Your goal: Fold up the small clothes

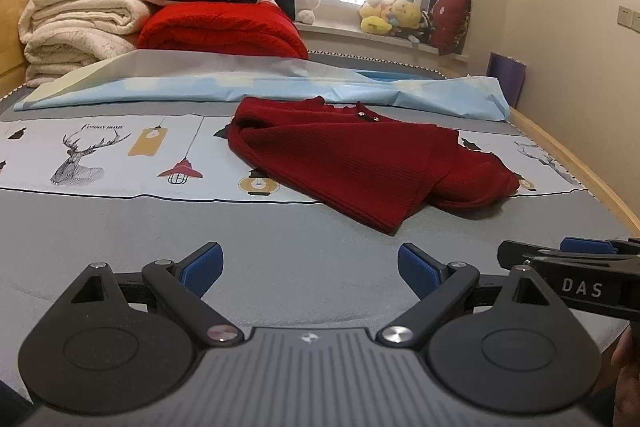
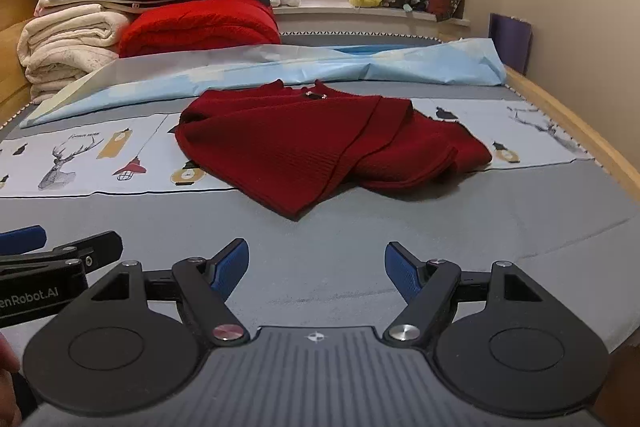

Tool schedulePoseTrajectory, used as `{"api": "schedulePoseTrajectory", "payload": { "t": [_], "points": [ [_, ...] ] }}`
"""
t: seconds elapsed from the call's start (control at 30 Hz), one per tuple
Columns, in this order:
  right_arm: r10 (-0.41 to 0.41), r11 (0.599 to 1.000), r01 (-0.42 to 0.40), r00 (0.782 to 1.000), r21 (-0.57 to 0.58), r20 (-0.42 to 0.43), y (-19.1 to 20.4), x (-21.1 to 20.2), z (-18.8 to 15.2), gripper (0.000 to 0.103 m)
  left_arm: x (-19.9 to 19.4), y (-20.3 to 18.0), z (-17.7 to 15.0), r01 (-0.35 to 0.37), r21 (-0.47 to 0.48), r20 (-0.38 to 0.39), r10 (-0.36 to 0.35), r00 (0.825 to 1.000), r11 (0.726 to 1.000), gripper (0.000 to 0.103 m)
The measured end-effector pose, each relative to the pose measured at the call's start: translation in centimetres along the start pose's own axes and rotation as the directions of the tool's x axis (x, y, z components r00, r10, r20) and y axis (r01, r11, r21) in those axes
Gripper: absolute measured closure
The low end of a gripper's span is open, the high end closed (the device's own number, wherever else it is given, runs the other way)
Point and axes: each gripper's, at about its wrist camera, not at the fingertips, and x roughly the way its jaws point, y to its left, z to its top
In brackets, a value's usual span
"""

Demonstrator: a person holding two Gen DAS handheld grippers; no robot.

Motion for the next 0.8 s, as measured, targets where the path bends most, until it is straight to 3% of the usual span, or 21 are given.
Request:
{"api": "schedulePoseTrajectory", "payload": {
  "t": [0.8],
  "points": [
    [0.016,0.998,-0.015,1.000,-0.058,0.018,1.5,-0.1,-0.1,0.027,-0.1,-0.3,-0.1,-0.001,0.003,-0.002,0.001,1.000,1.000,0.007]
  ]
}}
